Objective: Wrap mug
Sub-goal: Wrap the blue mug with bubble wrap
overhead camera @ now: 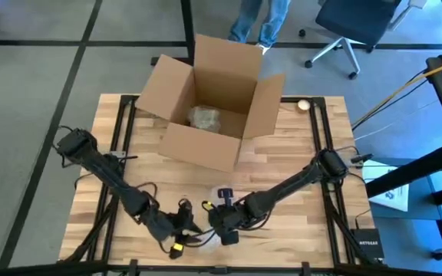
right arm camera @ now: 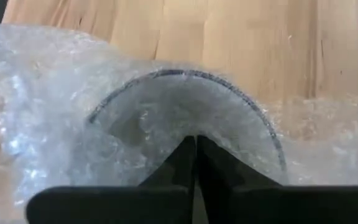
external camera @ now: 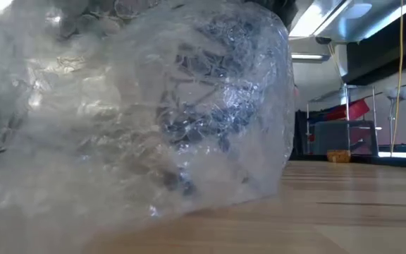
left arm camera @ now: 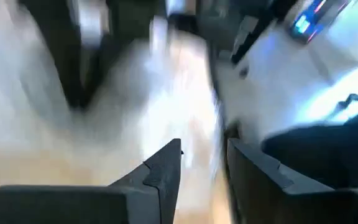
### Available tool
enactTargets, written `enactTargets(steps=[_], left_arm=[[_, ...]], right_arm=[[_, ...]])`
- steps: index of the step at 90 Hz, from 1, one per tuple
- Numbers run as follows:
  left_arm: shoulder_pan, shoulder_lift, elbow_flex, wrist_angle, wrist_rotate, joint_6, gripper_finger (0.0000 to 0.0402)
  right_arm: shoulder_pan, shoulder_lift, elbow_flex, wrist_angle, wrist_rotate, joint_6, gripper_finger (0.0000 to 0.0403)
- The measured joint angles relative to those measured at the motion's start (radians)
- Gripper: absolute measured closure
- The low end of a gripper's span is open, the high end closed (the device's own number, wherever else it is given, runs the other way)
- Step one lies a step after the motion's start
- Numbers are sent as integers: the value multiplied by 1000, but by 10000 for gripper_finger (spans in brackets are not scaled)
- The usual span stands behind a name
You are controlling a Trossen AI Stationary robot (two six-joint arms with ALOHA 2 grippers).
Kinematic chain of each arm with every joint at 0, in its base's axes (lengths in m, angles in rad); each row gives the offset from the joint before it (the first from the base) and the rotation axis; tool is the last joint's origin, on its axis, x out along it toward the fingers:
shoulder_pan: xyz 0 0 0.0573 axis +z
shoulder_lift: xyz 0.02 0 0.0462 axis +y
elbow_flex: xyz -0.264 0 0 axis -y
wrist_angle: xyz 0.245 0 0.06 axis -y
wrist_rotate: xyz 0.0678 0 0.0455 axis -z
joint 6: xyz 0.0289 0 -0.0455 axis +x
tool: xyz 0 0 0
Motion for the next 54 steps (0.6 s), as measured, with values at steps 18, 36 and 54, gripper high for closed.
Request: enactTargets(steps=[18,36,54], left_arm=[[-3,130,-1,28,0,-34,286],[43,122,0,248,-1,90,286],[77,97,28,264,-9,163,286]], right_arm=[[0,1,-1,11,10,-25,402],[0,1,-2,6,13,-26,402],[0,2,-2,11,17,-26,402]])
